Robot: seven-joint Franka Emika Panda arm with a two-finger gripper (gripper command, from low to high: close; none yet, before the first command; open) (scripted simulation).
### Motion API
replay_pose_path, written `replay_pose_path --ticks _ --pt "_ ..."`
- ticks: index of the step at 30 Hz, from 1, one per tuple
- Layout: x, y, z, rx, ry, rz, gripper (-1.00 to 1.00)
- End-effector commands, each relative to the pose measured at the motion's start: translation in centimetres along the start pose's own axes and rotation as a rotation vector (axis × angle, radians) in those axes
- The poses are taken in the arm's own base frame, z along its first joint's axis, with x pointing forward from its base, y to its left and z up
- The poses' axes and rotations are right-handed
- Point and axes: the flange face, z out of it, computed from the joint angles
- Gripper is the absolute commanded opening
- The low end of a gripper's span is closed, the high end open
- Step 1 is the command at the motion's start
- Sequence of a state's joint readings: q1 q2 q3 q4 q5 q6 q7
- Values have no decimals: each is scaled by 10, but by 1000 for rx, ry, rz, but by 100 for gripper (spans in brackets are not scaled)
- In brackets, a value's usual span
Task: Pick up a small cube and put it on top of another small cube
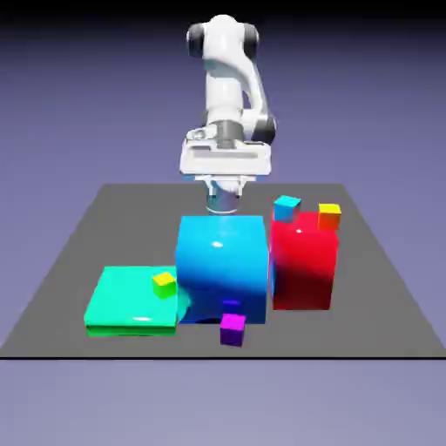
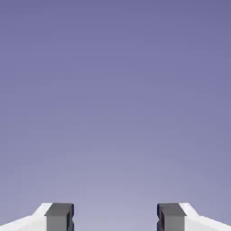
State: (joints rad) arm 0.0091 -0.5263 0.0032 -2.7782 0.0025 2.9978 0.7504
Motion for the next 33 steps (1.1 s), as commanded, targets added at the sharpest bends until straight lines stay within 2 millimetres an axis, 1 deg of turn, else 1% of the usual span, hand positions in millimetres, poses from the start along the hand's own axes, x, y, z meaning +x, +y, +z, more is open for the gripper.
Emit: replay_pose_path --ticks 1,5,9,13,17,21,26,27,28,31,32,33 --pt "2 -1 11 -29 -31 9 0" --pt "5 -5 54 -148 -152 46 0" --pt "4 -4 99 -268 -272 84 0" --pt "-2 0 144 -390 -390 121 0" --pt "-13 9 189 -513 -508 159 0" --pt "-29 21 232 -637 -625 195 0" --pt "-54 41 283 -793 -770 239 0" --pt "-59 45 291 -820 -795 246 0" --pt "-59 45 291 -820 -795 246 0" --pt "-97 76 321 -820 -795 246 0" --pt "-105 82 326 -820 -795 246 0" --pt "-105 82 326 -820 -795 246 -100"
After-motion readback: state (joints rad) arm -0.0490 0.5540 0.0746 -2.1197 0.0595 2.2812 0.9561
